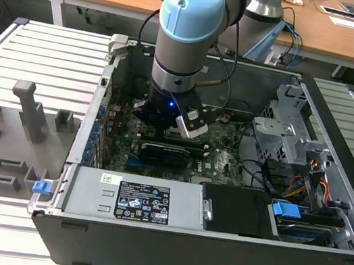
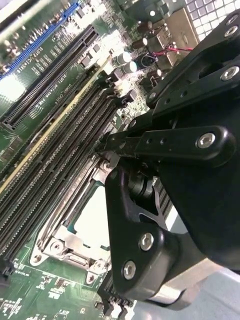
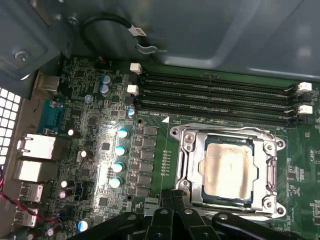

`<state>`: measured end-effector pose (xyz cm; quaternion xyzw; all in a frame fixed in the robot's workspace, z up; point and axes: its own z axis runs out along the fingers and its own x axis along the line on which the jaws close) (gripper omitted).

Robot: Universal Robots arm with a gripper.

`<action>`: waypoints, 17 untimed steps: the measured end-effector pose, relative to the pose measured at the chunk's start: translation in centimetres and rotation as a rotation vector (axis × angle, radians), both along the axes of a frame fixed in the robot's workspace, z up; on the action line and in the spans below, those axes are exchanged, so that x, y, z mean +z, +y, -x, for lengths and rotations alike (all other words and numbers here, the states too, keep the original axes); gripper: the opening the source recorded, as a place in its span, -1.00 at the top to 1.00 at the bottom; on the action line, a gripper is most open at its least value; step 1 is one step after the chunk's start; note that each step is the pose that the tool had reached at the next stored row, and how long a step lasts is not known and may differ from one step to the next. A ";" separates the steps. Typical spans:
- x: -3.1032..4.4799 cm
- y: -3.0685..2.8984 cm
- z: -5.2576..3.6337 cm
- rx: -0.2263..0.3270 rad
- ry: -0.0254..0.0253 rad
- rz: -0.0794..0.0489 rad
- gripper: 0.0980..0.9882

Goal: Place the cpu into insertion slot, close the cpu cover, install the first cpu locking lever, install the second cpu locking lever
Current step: 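Install the second cpu locking lever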

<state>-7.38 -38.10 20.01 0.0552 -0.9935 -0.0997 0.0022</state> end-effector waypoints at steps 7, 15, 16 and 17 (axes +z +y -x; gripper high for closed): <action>0.88 -0.03 0.08 0.002 -0.0001 -0.003 0.99; 1.88 -0.01 0.08 0.002 0.0000 -0.003 0.99; 1.89 -0.01 0.08 0.002 -0.0002 -0.003 0.99; 1.88 -0.01 0.08 0.002 -0.0002 -0.003 0.99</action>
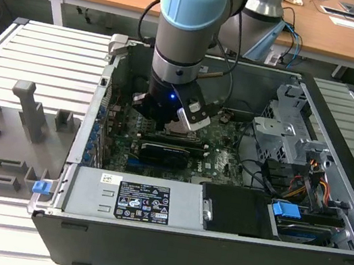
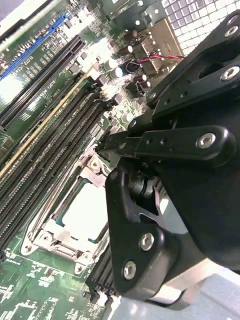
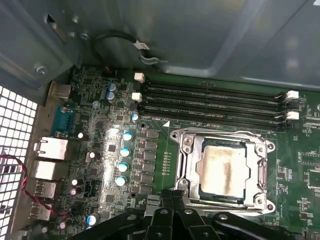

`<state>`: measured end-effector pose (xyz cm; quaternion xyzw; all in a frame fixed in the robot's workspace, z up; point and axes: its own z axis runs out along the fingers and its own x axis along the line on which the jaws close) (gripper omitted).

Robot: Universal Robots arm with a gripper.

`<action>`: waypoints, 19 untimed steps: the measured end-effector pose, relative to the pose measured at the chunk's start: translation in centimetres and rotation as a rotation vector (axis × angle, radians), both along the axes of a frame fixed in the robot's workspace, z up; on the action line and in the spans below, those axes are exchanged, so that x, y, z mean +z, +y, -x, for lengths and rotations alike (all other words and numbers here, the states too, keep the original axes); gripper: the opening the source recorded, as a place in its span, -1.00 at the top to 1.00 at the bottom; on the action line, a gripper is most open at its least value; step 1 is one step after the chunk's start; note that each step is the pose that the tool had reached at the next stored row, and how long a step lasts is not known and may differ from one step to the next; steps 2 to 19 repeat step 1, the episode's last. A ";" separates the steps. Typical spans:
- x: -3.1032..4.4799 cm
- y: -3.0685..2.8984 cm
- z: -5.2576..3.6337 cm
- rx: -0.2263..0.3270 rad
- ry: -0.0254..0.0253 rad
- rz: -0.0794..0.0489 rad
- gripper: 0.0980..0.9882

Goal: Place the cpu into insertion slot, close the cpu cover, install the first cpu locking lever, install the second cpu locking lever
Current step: 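Install the second cpu locking lever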

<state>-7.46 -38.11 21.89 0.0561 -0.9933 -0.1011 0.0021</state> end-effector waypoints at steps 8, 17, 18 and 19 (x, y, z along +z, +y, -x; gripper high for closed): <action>0.00 0.00 0.00 0.000 0.0000 0.000 0.99; 0.00 0.00 0.00 0.000 0.0000 0.000 0.99; 0.00 0.00 0.00 0.000 0.0000 0.000 0.99; 0.00 0.00 0.00 0.000 0.0000 0.000 0.99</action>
